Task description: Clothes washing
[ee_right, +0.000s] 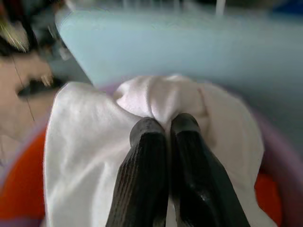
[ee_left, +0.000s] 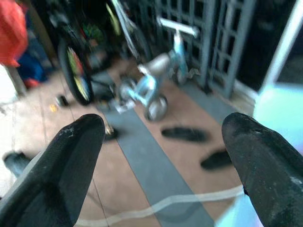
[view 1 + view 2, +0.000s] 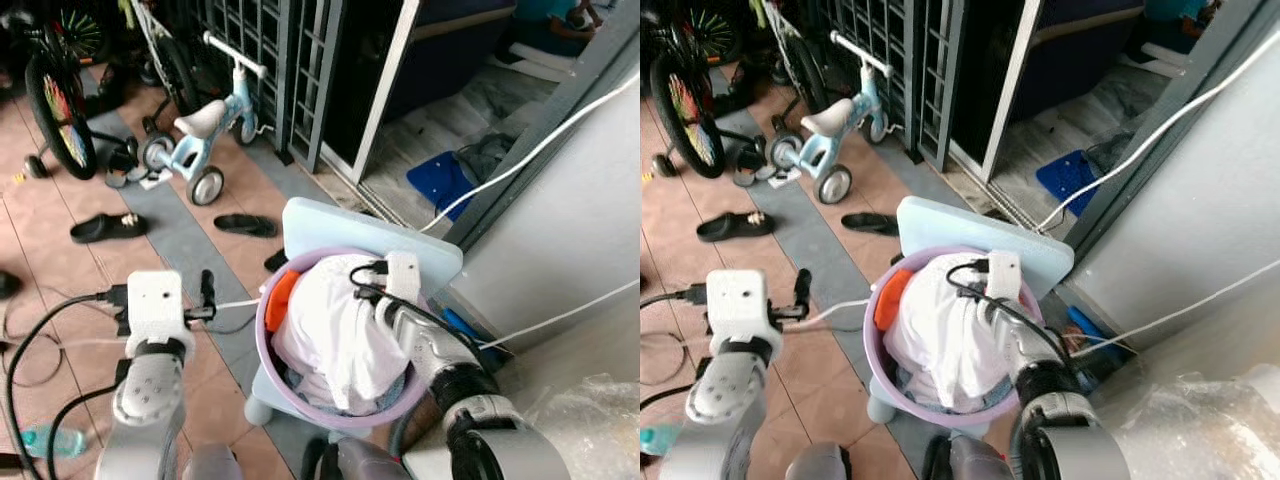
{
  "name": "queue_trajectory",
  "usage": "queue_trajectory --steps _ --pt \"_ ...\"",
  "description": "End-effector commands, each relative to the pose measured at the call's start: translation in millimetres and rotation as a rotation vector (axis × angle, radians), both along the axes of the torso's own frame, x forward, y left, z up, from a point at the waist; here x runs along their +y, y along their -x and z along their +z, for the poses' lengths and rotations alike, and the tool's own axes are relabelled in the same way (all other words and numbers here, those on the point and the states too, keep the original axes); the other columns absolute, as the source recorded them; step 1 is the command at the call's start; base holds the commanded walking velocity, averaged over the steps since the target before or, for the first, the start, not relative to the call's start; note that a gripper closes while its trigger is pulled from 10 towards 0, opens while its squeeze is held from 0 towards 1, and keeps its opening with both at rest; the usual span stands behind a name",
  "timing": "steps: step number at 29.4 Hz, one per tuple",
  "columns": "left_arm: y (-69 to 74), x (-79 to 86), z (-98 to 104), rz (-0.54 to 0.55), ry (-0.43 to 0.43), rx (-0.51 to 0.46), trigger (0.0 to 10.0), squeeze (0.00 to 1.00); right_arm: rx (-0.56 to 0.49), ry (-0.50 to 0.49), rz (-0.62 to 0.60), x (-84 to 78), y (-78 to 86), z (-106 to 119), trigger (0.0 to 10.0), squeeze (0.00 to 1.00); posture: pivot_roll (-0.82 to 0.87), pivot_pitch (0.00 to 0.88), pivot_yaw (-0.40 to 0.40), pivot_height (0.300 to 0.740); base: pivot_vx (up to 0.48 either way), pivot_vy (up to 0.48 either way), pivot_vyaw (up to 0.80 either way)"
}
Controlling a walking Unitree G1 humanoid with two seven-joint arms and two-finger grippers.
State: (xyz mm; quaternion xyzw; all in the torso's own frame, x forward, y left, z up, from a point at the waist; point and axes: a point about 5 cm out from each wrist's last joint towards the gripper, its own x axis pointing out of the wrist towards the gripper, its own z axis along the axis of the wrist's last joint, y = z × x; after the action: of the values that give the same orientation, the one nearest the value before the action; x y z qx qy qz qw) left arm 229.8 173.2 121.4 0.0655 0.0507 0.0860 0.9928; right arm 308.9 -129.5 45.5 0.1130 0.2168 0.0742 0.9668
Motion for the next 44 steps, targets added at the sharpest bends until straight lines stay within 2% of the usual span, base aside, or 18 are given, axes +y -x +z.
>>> queue_trajectory --steps 1,3,7,11,14,17,20,21,22,26,30,35,44 --pt "-1.8 1.0 -8.9 0.007 0.004 0.031 10.0 0.00 -0.099 -0.020 -0.018 -8.4 0.9 17.9 0.0 0.00 0.00 0.000 -0.051 0.740 0.000 0.000 0.00" --pt "-7.3 -6.3 -12.7 -0.026 0.007 0.033 10.0 0.00 -0.206 -0.030 -0.028 -19.5 17.3 32.6 0.0 0.00 -0.02 0.000 -0.024 0.740 0.000 0.000 0.00" --pt "-15.5 -9.8 -12.7 -0.045 0.011 0.019 10.0 0.00 -0.234 -0.020 -0.046 -27.4 29.2 36.5 0.0 0.00 -0.03 0.000 -0.010 0.740 0.000 0.000 0.00" --pt "-27.3 -9.0 -10.4 -0.054 0.012 -0.010 10.0 0.00 -0.304 -0.004 -0.059 -36.4 43.9 47.1 0.0 0.00 -0.05 0.000 0.010 0.740 0.000 0.000 0.00" --pt "-30.4 -6.9 -10.6 -0.049 0.017 -0.028 10.0 0.00 -0.323 -0.010 -0.070 -39.9 47.3 54.8 0.0 0.00 -0.06 0.000 0.014 0.740 0.000 0.000 0.00" --pt "-34.5 -9.0 -8.8 -0.042 0.017 -0.046 10.0 0.00 -0.440 0.142 -0.048 -44.5 48.9 73.6 0.0 0.00 -0.06 0.000 0.014 0.740 0.000 0.000 0.00" --pt "-36.8 -11.6 -8.4 -0.050 0.027 -0.052 10.0 0.00 -0.466 0.190 -0.057 -44.4 47.8 77.8 0.0 0.00 -0.06 0.000 0.013 0.740 0.000 0.000 0.00" --pt "-38.0 -13.9 -8.6 -0.053 0.021 -0.057 10.0 0.00 -0.449 0.211 -0.070 -42.5 44.7 76.0 0.7 0.00 -0.06 0.000 0.009 0.740 0.000 0.000 0.00" --pt "-38.9 -15.7 -8.1 -0.047 0.021 -0.066 10.0 0.00 -0.435 0.215 -0.071 -39.7 41.6 74.8 10.0 0.00 -0.06 0.000 0.006 0.740 0.000 0.000 0.00" --pt "-40.0 -17.0 -6.8 -0.015 0.010 -0.077 10.0 0.00 -0.423 0.231 -0.080 -37.1 36.6 75.5 10.0 0.00 -0.05 0.000 0.001 0.740 0.000 0.000 -0.54" --pt "-40.3 -16.5 -5.0 -0.018 -0.002 -0.081 10.0 0.00 -0.467 0.241 -0.062 -30.3 32.7 83.4 10.0 0.00 -0.06 0.000 0.026 0.740 0.000 0.000 -0.77" --pt "-38.7 -15.1 -4.5 -0.013 -0.005 -0.085 10.0 0.00 -0.481 0.238 -0.072 -29.1 29.3 86.6 10.0 0.00 -0.06 0.000 0.031 0.740 0.000 0.000 -0.74" --pt "-35.9 -16.2 -8.7 -0.021 -0.014 -0.068 10.0 0.00 -0.481 0.236 -0.064 -24.4 23.7 85.5 10.0 0.00 -0.05 0.000 0.027 0.740 -0.246 0.000 -0.18"
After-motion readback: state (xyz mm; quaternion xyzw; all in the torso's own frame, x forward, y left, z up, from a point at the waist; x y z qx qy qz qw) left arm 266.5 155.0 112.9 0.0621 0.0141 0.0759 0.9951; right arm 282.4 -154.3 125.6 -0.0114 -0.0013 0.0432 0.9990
